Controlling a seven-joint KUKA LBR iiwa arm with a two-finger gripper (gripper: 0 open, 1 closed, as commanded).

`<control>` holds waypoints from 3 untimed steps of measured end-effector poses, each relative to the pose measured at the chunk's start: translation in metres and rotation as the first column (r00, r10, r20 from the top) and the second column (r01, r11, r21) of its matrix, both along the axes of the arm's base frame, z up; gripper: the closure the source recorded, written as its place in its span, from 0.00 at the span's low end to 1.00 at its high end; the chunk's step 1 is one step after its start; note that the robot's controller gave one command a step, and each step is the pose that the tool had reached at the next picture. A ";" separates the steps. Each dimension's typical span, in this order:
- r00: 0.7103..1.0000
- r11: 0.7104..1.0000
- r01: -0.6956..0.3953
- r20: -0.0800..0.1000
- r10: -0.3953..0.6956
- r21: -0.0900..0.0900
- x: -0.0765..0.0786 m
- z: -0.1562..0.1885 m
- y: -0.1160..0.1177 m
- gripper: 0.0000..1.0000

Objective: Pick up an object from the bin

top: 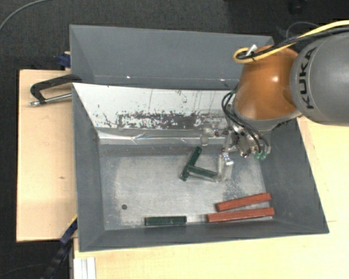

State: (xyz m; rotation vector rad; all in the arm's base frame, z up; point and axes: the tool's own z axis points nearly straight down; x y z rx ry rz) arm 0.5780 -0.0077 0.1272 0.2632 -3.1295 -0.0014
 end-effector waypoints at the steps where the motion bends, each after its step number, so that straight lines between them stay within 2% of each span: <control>1: 0.862 0.862 -0.506 0.000 0.506 0.002 -0.010 -0.058 0.044 0.00; 2: 0.864 0.864 -0.504 0.003 0.503 0.000 -0.009 -0.056 0.043 1.00; 3: 0.767 0.767 -0.641 0.010 0.641 -0.004 -0.029 0.097 0.060 1.00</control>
Offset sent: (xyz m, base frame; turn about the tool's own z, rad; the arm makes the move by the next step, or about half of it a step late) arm -0.0096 0.0418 -0.0572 -0.5307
